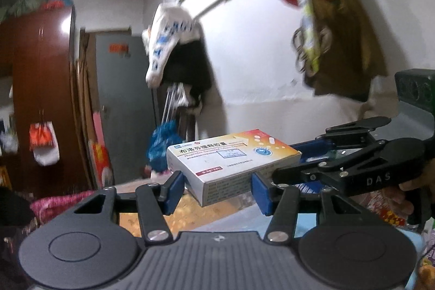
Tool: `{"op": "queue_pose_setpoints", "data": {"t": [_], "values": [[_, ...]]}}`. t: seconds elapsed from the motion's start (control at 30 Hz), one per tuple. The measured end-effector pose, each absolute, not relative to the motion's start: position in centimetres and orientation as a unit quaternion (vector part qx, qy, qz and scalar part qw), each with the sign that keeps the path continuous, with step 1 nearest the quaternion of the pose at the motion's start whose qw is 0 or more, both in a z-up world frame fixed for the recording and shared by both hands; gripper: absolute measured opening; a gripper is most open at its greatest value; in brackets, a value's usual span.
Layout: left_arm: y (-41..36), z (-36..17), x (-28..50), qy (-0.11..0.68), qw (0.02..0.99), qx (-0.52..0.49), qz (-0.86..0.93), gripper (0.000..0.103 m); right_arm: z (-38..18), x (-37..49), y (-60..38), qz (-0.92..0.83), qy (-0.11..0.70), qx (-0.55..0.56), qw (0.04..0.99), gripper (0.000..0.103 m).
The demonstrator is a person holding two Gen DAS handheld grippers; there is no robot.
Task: Organize objects
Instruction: 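Lift the white medicine box with the left gripper over the basket, then open the left gripper to drop the box into the basket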
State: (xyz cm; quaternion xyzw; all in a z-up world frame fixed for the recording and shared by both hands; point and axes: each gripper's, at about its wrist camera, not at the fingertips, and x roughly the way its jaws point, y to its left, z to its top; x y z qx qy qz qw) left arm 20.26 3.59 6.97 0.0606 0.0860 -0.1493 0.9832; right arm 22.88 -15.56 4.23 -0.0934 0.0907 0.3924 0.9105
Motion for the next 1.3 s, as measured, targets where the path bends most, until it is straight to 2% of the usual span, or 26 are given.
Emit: {"op": "queue_pose_setpoints", "data": {"t": [0.3, 0.5, 0.57, 0.63, 0.7, 0.77, 0.87, 0.97, 1.07, 1.17, 1.3], "values": [[7.1, 5.5, 28.1, 0.201, 0.97, 0.021, -0.132, 0.058, 2.5, 27.5, -11.9, 0.375, 0.166, -0.11, 0.905, 0.05], [7.4, 5.1, 29.8, 0.223, 0.969, 0.022, -0.106, 0.058, 2.1, 28.5, -11.5, 0.366, 0.192, -0.126, 0.902, 0.05], [7.3, 4.9, 30.0, 0.227, 0.969, 0.026, -0.097, 0.066, 2.1, 29.1, -11.8, 0.371, 0.207, -0.124, 0.897, 0.052], [6.9, 4.6, 30.2, 0.23, 0.969, 0.037, -0.086, 0.074, 2.3, 29.2, -12.0, 0.35, 0.2, -0.125, 0.907, 0.064], [6.7, 4.8, 29.8, 0.222, 0.971, 0.046, -0.074, 0.078, 2.5, 28.9, -12.6, 0.337, 0.19, -0.122, 0.914, 0.084], [7.0, 5.6, 29.1, 0.205, 0.976, 0.038, -0.066, 0.086, 3.1, 28.5, -13.4, 0.327, 0.181, -0.11, 0.921, 0.094], [7.4, 7.3, 26.3, 0.169, 0.984, 0.023, -0.059, 0.094, 4.0, 26.7, -15.4, 0.317, 0.163, -0.076, 0.931, 0.102], [7.4, 8.2, 21.7, 0.135, 0.988, 0.012, -0.072, 0.098, 4.6, 24.5, -17.9, 0.318, 0.152, -0.041, 0.935, 0.103], [6.6, 7.3, 16.7, 0.126, 0.989, 0.024, -0.073, 0.099, 4.5, 22.1, -20.4, 0.314, 0.141, -0.022, 0.939, 0.103], [5.7, 4.4, 12.0, 0.11, 0.992, 0.057, -0.038, 0.099, 2.1, 18.7, -23.3, 0.299, 0.134, 0.0, 0.945, 0.103], [6.0, 1.5, 7.5, 0.108, 0.993, 0.02, -0.053, 0.099, -2.1, 15.8, -25.9, 0.303, 0.147, 0.024, 0.941, 0.103]]}}
